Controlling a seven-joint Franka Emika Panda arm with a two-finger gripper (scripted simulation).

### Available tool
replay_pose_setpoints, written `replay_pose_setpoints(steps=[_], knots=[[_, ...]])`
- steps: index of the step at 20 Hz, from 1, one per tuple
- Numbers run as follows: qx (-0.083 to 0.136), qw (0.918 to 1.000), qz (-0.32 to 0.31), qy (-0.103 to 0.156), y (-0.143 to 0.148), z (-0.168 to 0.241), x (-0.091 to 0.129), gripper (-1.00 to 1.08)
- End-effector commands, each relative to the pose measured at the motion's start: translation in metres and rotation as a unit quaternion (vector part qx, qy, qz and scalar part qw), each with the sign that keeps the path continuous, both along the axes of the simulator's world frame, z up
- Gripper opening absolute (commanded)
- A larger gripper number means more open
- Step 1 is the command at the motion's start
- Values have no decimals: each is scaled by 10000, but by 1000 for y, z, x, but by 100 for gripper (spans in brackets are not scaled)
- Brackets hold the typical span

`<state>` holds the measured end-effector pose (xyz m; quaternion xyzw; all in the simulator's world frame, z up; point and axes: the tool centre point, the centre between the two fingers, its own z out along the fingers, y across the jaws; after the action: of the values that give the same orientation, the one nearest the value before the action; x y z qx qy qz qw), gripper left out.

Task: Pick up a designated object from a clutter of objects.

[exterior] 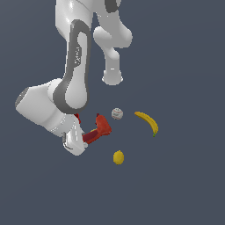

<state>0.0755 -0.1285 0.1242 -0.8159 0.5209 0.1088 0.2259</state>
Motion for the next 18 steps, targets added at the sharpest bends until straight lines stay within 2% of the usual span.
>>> replay_pose_setpoints(steps=[1,18], knots=[[-4,10000,2,-16,19,20,-6,-100],[-2,10000,8,-2,164,159,-57,-100]])
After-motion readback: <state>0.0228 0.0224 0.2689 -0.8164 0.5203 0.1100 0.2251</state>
